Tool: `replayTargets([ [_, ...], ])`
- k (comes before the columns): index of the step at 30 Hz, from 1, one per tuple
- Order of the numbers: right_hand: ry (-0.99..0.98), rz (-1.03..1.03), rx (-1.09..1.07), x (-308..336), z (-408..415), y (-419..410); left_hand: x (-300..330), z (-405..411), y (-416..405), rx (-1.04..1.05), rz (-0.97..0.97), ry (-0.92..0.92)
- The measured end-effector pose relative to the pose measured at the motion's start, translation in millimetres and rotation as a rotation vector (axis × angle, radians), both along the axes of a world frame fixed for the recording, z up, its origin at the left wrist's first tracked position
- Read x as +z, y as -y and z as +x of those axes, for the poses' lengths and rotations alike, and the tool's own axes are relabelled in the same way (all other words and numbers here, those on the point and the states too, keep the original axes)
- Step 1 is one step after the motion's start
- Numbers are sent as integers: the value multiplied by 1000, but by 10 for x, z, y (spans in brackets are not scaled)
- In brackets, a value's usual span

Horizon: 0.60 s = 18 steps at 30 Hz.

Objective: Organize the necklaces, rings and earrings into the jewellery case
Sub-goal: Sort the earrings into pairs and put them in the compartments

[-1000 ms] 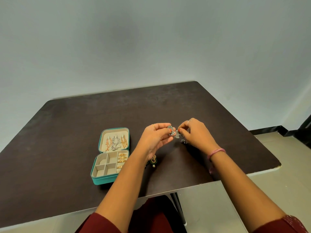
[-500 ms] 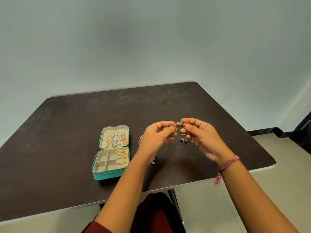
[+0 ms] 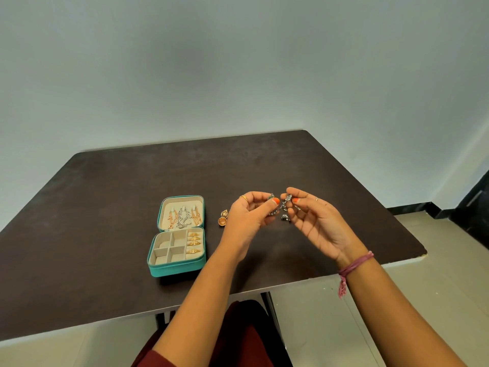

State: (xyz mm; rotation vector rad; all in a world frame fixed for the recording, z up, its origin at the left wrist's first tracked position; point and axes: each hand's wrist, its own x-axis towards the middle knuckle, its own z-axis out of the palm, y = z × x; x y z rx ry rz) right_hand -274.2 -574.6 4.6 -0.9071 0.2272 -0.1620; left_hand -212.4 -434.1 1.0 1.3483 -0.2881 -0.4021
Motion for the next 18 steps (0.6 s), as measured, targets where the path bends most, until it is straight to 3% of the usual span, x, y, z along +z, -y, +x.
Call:
replayTargets([
  [3, 15, 22, 9, 0, -25, -7, 21, -11, -29, -43, -23, -64],
  [7, 27, -125, 38, -1, -49, 1, 40, -41, -72, -133, -24, -124],
  [11, 24, -269, 36, 2, -65, -8, 41, -52, -111, -117, -16, -114],
  [18, 61, -343, -16, -25, -67, -40, 11, -69, -142, -75, -61, -123],
])
